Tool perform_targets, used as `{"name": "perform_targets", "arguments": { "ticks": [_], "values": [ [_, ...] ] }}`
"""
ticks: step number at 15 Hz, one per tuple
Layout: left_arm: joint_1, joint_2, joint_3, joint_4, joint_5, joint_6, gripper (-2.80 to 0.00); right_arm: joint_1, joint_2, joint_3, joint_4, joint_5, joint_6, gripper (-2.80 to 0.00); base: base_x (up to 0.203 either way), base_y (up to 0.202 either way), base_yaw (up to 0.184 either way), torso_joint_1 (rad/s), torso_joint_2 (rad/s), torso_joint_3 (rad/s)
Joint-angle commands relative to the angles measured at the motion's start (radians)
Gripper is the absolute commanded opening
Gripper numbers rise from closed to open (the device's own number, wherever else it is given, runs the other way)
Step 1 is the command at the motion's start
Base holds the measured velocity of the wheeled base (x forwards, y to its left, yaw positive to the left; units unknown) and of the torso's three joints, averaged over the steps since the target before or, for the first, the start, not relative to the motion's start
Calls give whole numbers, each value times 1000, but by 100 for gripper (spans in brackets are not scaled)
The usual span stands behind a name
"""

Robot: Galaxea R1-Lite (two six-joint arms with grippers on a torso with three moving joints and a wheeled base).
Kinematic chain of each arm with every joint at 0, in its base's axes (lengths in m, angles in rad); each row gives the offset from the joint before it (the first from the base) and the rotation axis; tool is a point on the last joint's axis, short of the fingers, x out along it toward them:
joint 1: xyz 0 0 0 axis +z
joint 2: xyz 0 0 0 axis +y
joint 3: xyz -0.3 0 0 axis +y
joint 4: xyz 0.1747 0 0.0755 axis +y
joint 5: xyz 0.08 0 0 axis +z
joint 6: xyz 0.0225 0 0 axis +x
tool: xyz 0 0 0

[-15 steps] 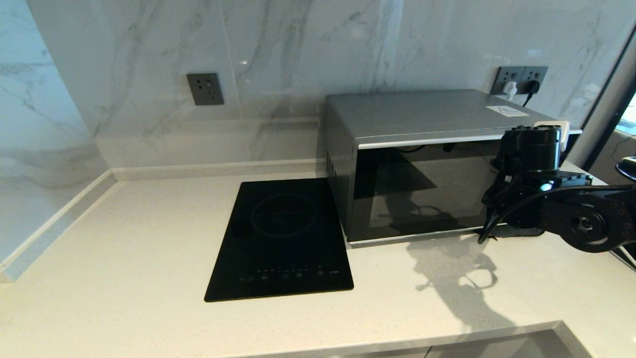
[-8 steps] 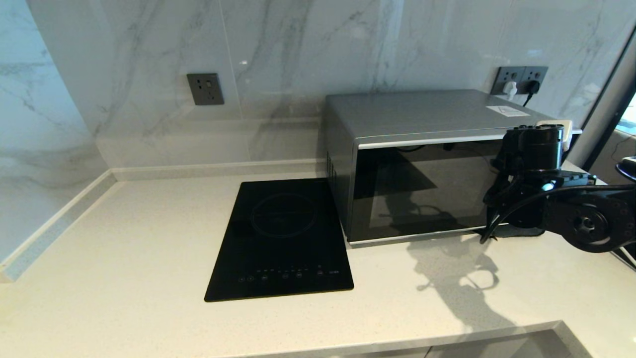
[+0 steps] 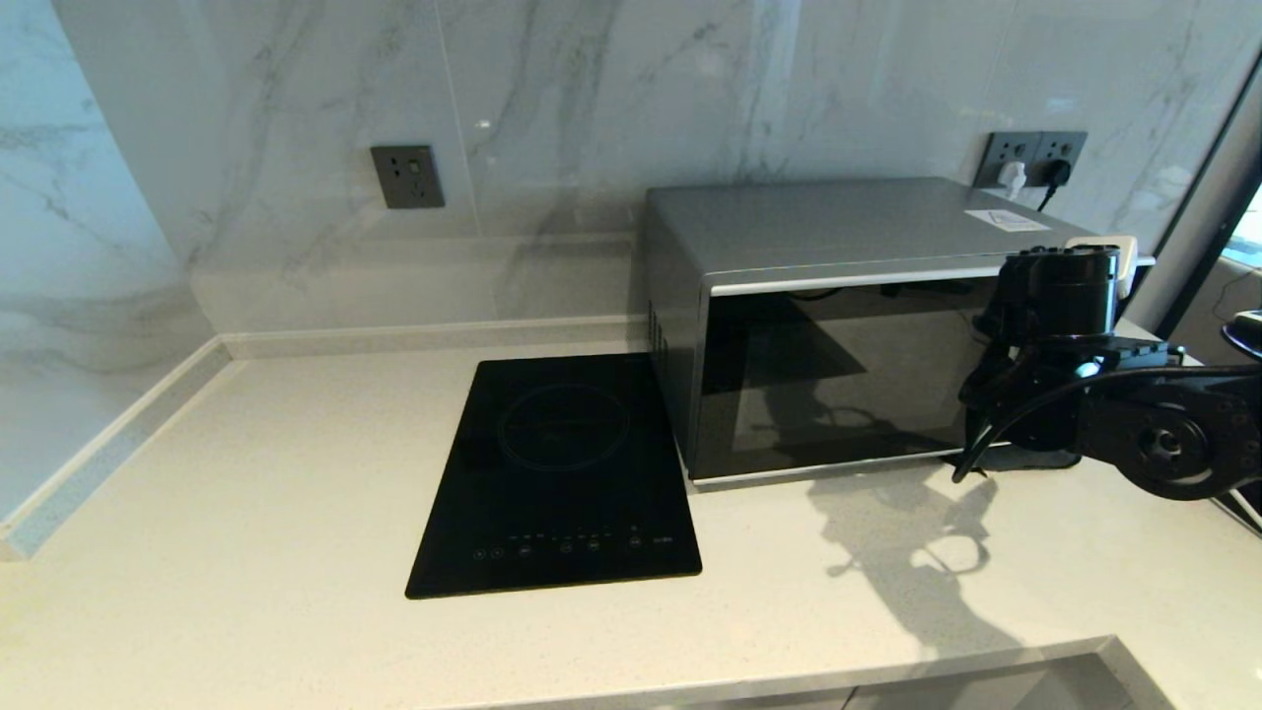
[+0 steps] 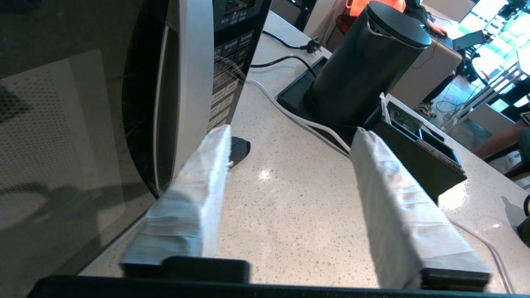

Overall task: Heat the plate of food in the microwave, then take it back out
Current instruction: Open the microwave oven

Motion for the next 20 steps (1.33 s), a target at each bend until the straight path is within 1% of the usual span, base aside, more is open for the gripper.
{"name": "perform_targets", "arguments": {
  "ticks": [1, 5, 9, 15, 20],
  "values": [
    [0, 2, 0, -1, 0, -1, -280, 0, 3, 2, -3, -6, 1, 0, 0, 0, 0, 0, 0, 0],
    [0, 2, 0, -1, 0, -1, -280, 0, 39, -13, -6, -35, 5, 0, 0, 0, 0, 0, 0, 0],
    [0, 2, 0, -1, 0, -1, -280, -1, 85, -48, -8, -48, 8, 0, 0, 0, 0, 0, 0, 0],
    [0, 2, 0, -1, 0, -1, -280, -4, 130, -83, -8, -42, 11, 0, 0, 0, 0, 0, 0, 0],
    [0, 2, 0, -1, 0, -1, -280, -45, 184, -120, -9, -20, 12, 0, 0, 0, 0, 0, 0, 0]
  ]
}}
